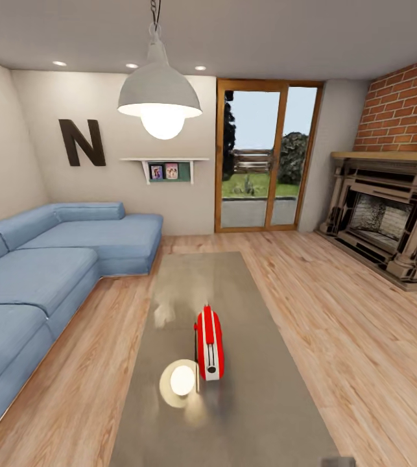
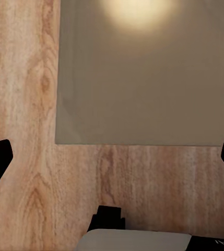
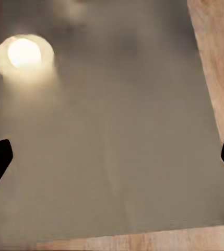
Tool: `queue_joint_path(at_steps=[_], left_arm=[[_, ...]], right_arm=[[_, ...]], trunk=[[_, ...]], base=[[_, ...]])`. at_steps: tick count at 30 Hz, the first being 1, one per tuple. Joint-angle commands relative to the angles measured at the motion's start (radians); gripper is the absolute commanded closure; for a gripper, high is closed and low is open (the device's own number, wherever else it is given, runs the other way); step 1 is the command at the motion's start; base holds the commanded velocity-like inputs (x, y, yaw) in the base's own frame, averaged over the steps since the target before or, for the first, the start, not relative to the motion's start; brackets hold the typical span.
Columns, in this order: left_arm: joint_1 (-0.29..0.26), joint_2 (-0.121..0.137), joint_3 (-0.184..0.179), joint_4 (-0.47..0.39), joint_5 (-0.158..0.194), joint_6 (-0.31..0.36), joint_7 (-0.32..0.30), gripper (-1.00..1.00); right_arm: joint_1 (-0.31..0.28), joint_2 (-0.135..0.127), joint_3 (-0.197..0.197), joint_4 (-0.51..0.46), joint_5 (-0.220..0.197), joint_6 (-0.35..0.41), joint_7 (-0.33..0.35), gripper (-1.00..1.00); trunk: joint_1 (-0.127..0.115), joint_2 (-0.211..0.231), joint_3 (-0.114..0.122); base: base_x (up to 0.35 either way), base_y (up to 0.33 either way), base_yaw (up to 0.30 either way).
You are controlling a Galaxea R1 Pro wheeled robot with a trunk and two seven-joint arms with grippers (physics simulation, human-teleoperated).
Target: Turn on the radio receiver that's on the table in the living room.
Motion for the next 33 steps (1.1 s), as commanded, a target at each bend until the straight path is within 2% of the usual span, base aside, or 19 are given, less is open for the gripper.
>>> queue_joint_path(at_steps=[1,3,4,6,8,11,14,15,17,19,21,23,25,26,27,28,29,31,33], left_arm=[[0.0,0.0,0.0,0.0,0.0,0.0,0.0,-1.0],[0.0,0.0,0.001,0.0,0.0,-0.002,0.0,-1.0],[0.0,0.0,0.001,0.0,0.001,-0.002,0.0,-1.0],[0.0,-0.001,0.0,0.0,0.001,-0.007,-0.001,-1.0],[0.0,-0.003,0.001,0.002,0.001,-0.038,-0.001,-1.0],[0.0,-0.005,0.003,0.004,0.0,-0.086,-0.001,-1.0],[0.0,-0.004,0.004,0.005,0.0,-0.103,-0.001,-1.0],[0.0,-0.004,0.005,0.005,0.0,-0.104,-0.001,-1.0],[0.0,-0.005,0.004,0.006,0.0,-0.107,-0.001,-1.0],[0.0,-0.005,0.005,0.006,0.0,-0.108,-0.001,-1.0],[0.0,-0.004,0.004,0.006,0.0,-0.109,-0.001,-1.0],[0.0,-0.006,0.002,0.006,0.0,-0.109,-0.001,-1.0],[0.0,-0.007,0.0,0.006,0.0,-0.109,-0.001,-1.0],[0.0,-0.008,-0.001,0.005,0.0,-0.108,-0.001,-1.0],[0.0,-0.008,-0.002,0.005,-0.002,-0.108,-0.001,-1.0],[0.0,-0.008,-0.002,0.005,-0.002,-0.108,-0.001,-1.0],[0.0,-0.009,-0.003,0.005,-0.003,-0.108,-0.001,-1.0],[0.0,-0.008,-0.003,0.005,-0.001,-0.108,-0.002,-1.0],[0.0,-0.008,-0.003,0.005,0.001,-0.109,-0.004,-1.0]], right_arm=[[0.0,0.0,0.0,-0.049,0.004,0.007,0.0,-1.0],[-0.001,0.002,-0.002,-0.299,0.013,0.038,-0.002,-1.0],[-0.005,0.003,-0.002,-0.377,0.014,0.042,-0.004,-1.0],[-0.022,0.005,-0.002,-0.478,0.015,0.047,-0.01,-1.0],[-0.09,0.006,-0.002,-0.566,0.01,0.051,-0.03,-1.0],[-0.24,0.007,-0.003,-0.611,0.002,0.078,-0.058,-1.0],[-0.453,0.009,-0.004,-0.623,-0.001,0.267,-0.1,-1.0],[-0.486,0.009,-0.004,-0.623,-0.003,0.3,-0.105,-1.0],[-0.647,0.016,-0.001,-0.623,-0.027,0.445,-0.121,-1.0],[-0.745,0.047,0.009,-0.622,-0.052,0.555,-0.125,-1.0],[-0.842,0.114,0.022,-0.613,-0.067,0.675,-0.13,-1.0],[-0.915,0.144,0.026,-0.535,-0.069,0.72,-0.143,-1.0],[-0.986,0.153,0.027,-0.389,-0.069,0.734,-0.156,-1.0],[-1.034,0.157,0.028,-0.261,-0.067,0.737,-0.161,-1.0],[-1.104,0.158,0.028,-0.068,-0.061,0.735,-0.165,-1.0],[-1.125,0.159,0.028,-0.005,-0.059,0.733,-0.166,-1.0],[-1.175,0.16,0.028,0.151,-0.058,0.734,-0.165,-1.0],[-1.196,0.161,0.028,0.219,-0.062,0.757,-0.158,-1.0],[-1.204,0.165,0.028,0.248,-0.064,0.844,-0.139,-1.0]], trunk=[[0.0,0.0,0.0],[0.0,0.0,0.0],[0.0,0.0,0.0],[0.0,0.0,0.0],[0.0,0.0,0.0],[0.0,0.0,0.0],[0.0,0.0,0.0],[0.0,0.0,0.0],[0.0,0.0,0.0],[0.0,0.0,0.0],[0.0,0.0,0.0],[0.0,0.0,0.0],[0.0,0.0,0.0],[0.0,0.0,0.0],[0.0,0.0,0.0],[0.0,0.0,0.0],[0.0,0.0,0.0],[0.0,0.0,0.0],[0.0,0.0,0.0]], base=[[0.001,0.002,0.0],[0.0,0.001,0.0],[0.0,0.0,0.0],[0.0,0.0,0.0],[0.0,0.0,0.0],[0.0,0.0,0.0],[0.0,0.0,0.0],[0.0,0.0,0.0],[0.0,0.0,0.0],[0.0,0.0,0.0],[0.0,0.0,0.0],[0.0,0.0,0.0],[0.0,0.0,0.0],[0.0,0.0,0.0],[0.0,0.0,0.0],[0.0,0.0,0.0],[0.0,0.0,0.0],[0.0,0.0,0.0],[0.0,0.0,0.0]])
